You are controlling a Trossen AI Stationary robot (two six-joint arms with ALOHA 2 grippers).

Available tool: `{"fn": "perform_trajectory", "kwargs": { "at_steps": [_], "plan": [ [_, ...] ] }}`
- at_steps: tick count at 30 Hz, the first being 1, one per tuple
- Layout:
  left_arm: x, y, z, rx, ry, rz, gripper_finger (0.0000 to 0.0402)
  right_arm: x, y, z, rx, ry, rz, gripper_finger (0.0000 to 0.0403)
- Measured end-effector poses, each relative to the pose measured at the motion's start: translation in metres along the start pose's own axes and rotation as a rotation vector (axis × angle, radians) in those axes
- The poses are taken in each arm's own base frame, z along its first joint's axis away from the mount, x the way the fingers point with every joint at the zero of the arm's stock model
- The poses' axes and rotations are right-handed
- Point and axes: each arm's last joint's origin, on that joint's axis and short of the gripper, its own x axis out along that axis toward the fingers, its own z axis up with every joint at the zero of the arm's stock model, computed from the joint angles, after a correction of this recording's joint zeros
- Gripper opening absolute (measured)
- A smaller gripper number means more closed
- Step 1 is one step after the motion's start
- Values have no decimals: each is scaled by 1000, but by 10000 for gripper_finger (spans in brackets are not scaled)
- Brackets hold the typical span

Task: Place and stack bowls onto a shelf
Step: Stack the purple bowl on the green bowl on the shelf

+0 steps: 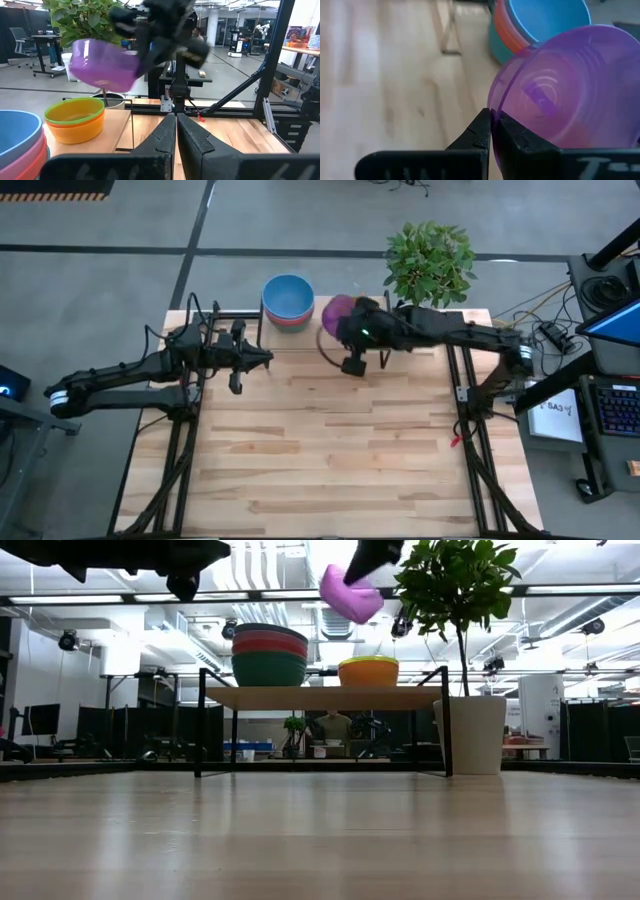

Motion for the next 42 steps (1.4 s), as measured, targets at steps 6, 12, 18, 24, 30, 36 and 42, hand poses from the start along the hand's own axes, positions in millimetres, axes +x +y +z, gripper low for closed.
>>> {"fn": "perform_trajectory", "kwargs": {
  "at_steps": [6, 12, 18, 24, 30, 36, 42],
  "plan": [
    [-1, 0, 0, 0, 1, 0, 0, 32, -31, 2, -64, 269, -21, 9],
    [-3, -1, 1, 1, -1, -1, 0, 53, -53, 4, -60, 419, -25, 9],
    [-3, -1, 1, 0, 0, -1, 0, 59, -68, 5, -59, 438, -35, 9],
    [-3, -1, 0, 4, 4, -1, 0, 62, -72, 2, -53, 455, -32, 9],
    [-3, -1, 0, 4, 4, -1, 0, 69, -71, 1, -62, 473, -24, 9],
    [-3, -1, 0, 4, 4, -1, 0, 73, -72, -1, -35, 484, -30, 33],
    [-3, -1, 0, 3, 4, -1, 0, 73, -73, -2, -17, 486, -36, 90]
  ]
}}
